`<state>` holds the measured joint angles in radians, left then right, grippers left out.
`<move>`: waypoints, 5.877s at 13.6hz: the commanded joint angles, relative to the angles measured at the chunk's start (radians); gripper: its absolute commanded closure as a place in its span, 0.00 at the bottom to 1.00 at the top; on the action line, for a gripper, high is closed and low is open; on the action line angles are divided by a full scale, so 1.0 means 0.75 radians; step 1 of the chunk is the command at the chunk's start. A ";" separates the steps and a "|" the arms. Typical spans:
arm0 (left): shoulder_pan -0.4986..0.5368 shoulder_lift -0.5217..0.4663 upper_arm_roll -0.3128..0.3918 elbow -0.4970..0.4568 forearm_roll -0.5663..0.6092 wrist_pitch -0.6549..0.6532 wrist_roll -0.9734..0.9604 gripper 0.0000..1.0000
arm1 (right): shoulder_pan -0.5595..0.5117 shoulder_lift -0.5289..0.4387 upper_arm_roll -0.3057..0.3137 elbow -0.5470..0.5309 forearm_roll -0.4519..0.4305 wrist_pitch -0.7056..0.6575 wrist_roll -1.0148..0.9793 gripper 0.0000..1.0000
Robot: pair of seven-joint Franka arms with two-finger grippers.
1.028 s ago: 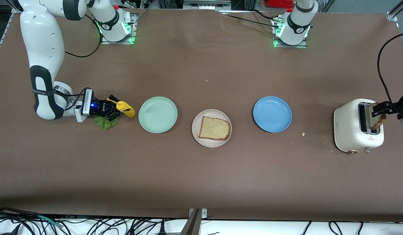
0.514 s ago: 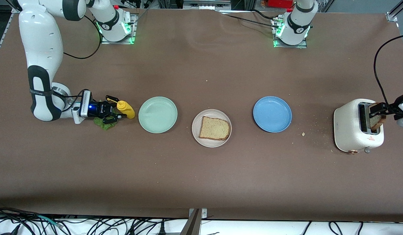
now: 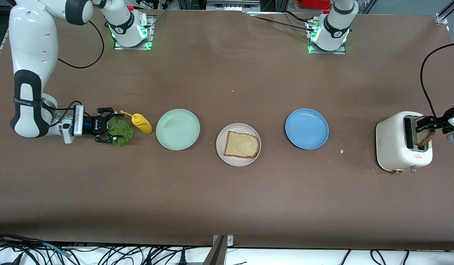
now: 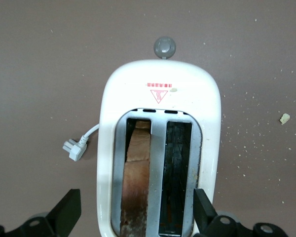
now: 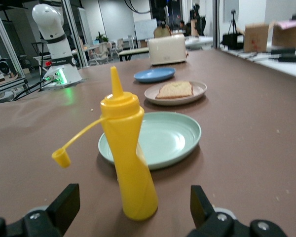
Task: Make sandwich in beige plate with both arms
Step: 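Release the bottle and move the right gripper over the lettuce leaf, then grasp the lettuce leaf with the right gripper and lift it, then carry the lettuce onto the toast on the beige plate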
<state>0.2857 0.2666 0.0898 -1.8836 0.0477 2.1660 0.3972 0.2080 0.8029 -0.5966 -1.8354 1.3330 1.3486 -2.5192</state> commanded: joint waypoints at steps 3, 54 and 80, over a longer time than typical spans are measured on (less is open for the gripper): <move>0.022 0.013 -0.015 -0.002 -0.010 0.010 0.031 0.65 | 0.052 0.007 -0.098 0.097 -0.114 0.039 0.258 0.01; -0.317 0.002 -0.038 0.491 -0.027 -0.716 0.102 1.00 | 0.406 -0.383 0.014 -0.216 -1.065 1.156 1.718 1.00; -0.334 0.002 -0.038 0.491 -0.037 -0.720 0.100 1.00 | 0.516 -0.310 0.493 0.459 -0.716 0.805 3.295 1.00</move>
<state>0.0428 0.2589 0.0534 -1.5449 0.0423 1.6490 0.4642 0.5600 0.5250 -0.2436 -1.4996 0.7429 1.8679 -0.1125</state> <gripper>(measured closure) 0.916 0.877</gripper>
